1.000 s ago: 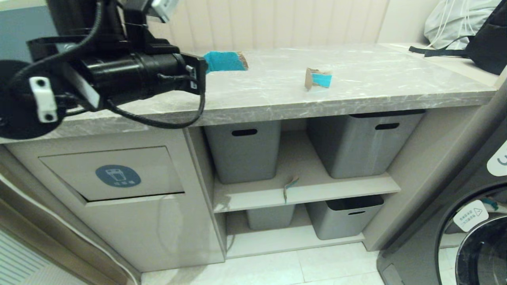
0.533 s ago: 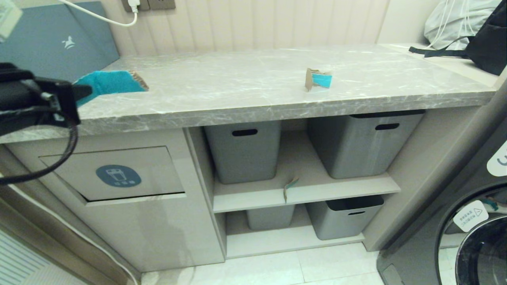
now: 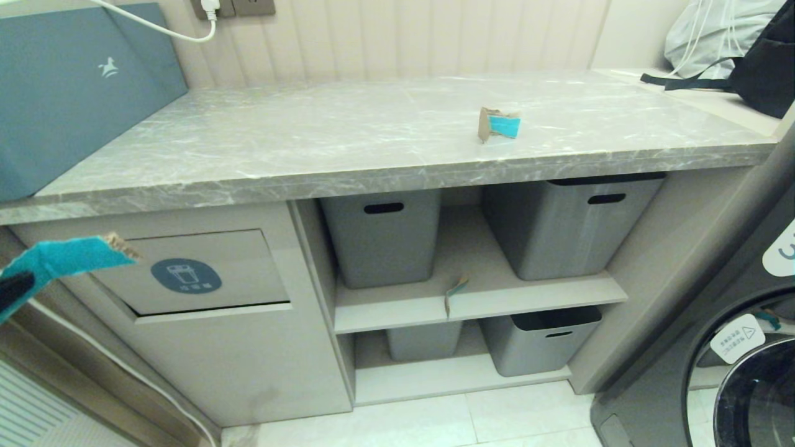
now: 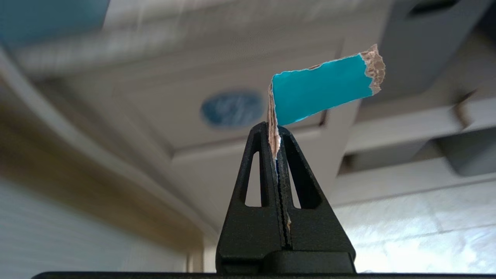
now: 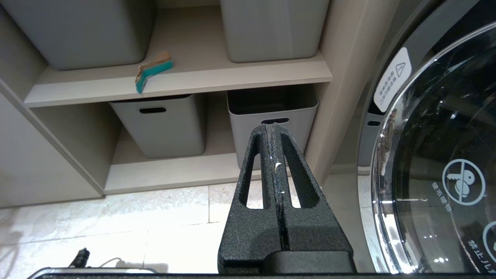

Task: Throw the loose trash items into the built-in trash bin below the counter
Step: Put the garbage in the trash can

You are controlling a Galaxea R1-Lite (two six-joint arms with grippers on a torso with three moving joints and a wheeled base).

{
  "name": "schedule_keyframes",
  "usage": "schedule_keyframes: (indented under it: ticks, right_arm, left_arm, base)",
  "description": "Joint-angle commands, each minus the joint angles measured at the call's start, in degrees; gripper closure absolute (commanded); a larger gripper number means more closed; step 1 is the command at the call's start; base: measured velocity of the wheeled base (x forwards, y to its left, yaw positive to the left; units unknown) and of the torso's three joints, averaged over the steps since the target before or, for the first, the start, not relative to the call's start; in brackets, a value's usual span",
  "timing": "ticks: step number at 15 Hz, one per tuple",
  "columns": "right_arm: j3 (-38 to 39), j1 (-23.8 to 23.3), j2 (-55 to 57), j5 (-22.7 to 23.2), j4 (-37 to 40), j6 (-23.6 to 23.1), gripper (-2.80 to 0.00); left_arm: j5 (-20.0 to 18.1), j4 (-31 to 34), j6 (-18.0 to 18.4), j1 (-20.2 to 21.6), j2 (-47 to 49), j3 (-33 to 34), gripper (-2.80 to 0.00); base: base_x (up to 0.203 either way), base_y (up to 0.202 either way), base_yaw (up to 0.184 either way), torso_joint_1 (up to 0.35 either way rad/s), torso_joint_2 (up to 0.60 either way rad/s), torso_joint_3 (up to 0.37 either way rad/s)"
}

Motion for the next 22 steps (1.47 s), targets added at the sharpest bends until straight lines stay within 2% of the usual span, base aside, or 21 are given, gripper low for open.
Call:
schedule_keyframes:
  ticks: [1, 4, 6, 9, 10, 14, 15, 18, 22]
  right_arm:
    - [0.0, 0.0, 0.0, 0.0, 0.0, 0.0, 0.0]
    - [0.0, 0.0, 0.0, 0.0, 0.0, 0.0, 0.0]
    - [0.0, 0.0, 0.0, 0.0, 0.0, 0.0, 0.0]
    - [0.0, 0.0, 0.0, 0.0, 0.0, 0.0, 0.0]
    - [0.0, 0.0, 0.0, 0.0, 0.0, 0.0, 0.0]
    - [0.0, 0.0, 0.0, 0.0, 0.0, 0.0, 0.0]
    - [0.0, 0.0, 0.0, 0.0, 0.0, 0.0, 0.0]
    - [0.0, -0.1, 0.0, 0.0, 0.0, 0.0, 0.0]
    - [0.0, 0.0, 0.0, 0.0, 0.0, 0.0, 0.0]
  left_arm:
    - [0.0, -0.1, 0.0, 3.5, -3.5, 5.3, 0.0]
    - [-0.1, -5.0, -1.6, 7.1, -0.4, 12.9, 0.0]
    - [-0.1, -10.6, -2.8, 7.6, 5.3, 14.3, 0.0]
    - [-0.2, -14.3, -4.5, 8.5, 9.7, 16.7, 0.0]
    - [-0.4, -17.8, -4.6, 9.4, 11.0, 19.0, 0.0]
    - [-1.1, -42.0, -4.2, 10.4, 23.5, 28.7, 0.0]
    - [-1.7, -46.3, -4.3, 10.3, 26.8, 29.9, 0.0]
    - [-4.5, -56.0, -4.5, 9.9, 36.5, 31.1, 0.0]
    - [-5.6, -66.0, -4.3, 9.6, 47.6, 31.3, 0.0]
  base:
    - [0.0, 0.0, 0.0, 0.0, 0.0, 0.0]
    - [0.0, 0.0, 0.0, 0.0, 0.0, 0.0]
    - [0.0, 0.0, 0.0, 0.0, 0.0, 0.0]
    - [0.0, 0.0, 0.0, 0.0, 0.0, 0.0]
    - [0.0, 0.0, 0.0, 0.0, 0.0, 0.0]
    - [0.0, 0.0, 0.0, 0.0, 0.0, 0.0]
    - [0.0, 0.0, 0.0, 0.0, 0.0, 0.0]
    - [0.0, 0.0, 0.0, 0.0, 0.0, 0.0]
    - [0.0, 0.0, 0.0, 0.0, 0.0, 0.0]
